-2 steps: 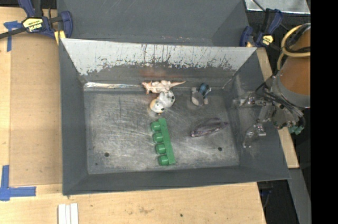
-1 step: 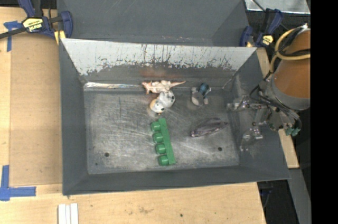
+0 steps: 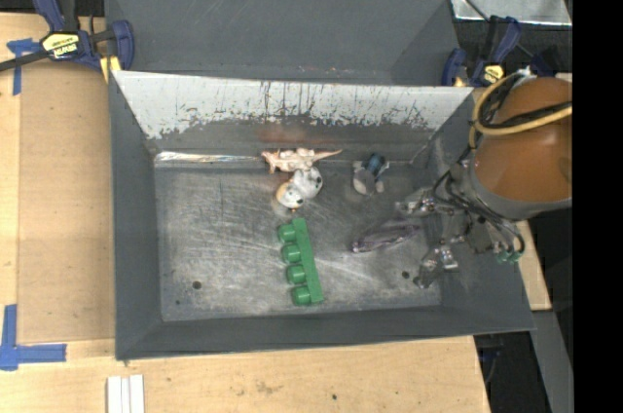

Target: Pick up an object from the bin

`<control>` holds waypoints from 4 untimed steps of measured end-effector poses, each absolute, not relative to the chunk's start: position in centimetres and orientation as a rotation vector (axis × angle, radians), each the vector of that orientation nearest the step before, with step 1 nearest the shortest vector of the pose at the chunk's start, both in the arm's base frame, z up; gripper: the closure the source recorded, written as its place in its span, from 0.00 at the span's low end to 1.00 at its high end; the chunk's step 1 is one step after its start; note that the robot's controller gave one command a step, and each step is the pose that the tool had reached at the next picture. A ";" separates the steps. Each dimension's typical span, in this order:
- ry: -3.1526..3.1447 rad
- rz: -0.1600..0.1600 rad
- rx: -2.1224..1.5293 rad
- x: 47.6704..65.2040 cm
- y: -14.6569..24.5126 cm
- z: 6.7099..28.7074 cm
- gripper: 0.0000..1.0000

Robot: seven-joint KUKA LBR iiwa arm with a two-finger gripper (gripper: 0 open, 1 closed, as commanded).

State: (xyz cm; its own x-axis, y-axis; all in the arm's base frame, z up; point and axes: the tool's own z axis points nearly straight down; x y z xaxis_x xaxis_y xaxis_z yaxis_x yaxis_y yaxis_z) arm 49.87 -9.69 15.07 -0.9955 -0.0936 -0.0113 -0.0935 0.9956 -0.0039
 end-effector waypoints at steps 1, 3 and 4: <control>3.113 -0.004 -0.340 53.8 -12.5 8.5 0.00; 3.094 -0.009 -0.430 48.8 -10.1 7.5 1.00; 3.115 0.002 -0.428 48.2 -10.1 10.9 1.00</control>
Offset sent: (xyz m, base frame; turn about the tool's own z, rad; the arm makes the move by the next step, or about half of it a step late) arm -0.0156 -0.0024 -0.0807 -0.1825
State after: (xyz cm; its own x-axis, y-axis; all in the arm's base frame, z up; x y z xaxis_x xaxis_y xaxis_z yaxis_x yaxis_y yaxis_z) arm 48.22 -10.11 10.88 -0.9630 -0.2695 0.0027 -0.2695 0.9630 0.0014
